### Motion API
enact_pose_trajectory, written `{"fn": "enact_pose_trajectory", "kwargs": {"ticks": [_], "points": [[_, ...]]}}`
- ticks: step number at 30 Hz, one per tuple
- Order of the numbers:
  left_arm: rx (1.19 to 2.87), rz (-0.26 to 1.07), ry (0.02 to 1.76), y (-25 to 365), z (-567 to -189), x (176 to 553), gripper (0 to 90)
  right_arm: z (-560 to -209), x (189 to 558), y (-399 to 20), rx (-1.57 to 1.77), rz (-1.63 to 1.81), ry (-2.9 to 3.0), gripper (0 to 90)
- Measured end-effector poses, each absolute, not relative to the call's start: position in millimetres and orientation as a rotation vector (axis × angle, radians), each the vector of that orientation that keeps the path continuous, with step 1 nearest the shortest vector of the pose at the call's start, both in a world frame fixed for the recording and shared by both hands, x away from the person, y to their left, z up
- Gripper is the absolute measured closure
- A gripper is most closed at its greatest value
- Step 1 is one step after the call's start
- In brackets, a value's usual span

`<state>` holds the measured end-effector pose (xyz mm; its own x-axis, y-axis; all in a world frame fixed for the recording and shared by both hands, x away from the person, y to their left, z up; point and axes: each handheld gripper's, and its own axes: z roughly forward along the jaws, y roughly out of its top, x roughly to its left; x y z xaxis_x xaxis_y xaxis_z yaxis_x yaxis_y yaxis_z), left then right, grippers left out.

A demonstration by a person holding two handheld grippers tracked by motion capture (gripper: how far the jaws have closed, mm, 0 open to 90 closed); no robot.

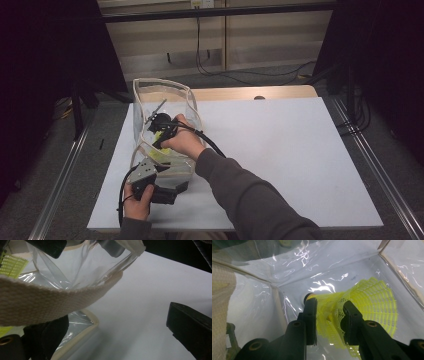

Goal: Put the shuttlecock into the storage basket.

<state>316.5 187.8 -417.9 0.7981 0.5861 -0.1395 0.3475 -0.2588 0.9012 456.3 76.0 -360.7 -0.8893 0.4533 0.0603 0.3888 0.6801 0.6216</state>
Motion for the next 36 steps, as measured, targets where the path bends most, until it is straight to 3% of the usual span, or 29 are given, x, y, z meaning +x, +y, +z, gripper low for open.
{"fn": "enact_pose_trajectory", "kwargs": {"ticks": [19,23,36], "points": [[1.875,0.273,0.706,188.0,-417.3,316.5,4.1,-360.7,456.6,74.6,0.74,0.966,2.775,63.6],[1.875,0.274,0.705,188.1,-417.4,316.7,4.1,-360.8,456.8,74.2,0.743,0.973,2.784,71.1],[1.876,0.275,0.705,188.0,-417.3,316.5,4.1,-358.8,457.6,71.7,0.777,0.978,2.779,69.9]]}}
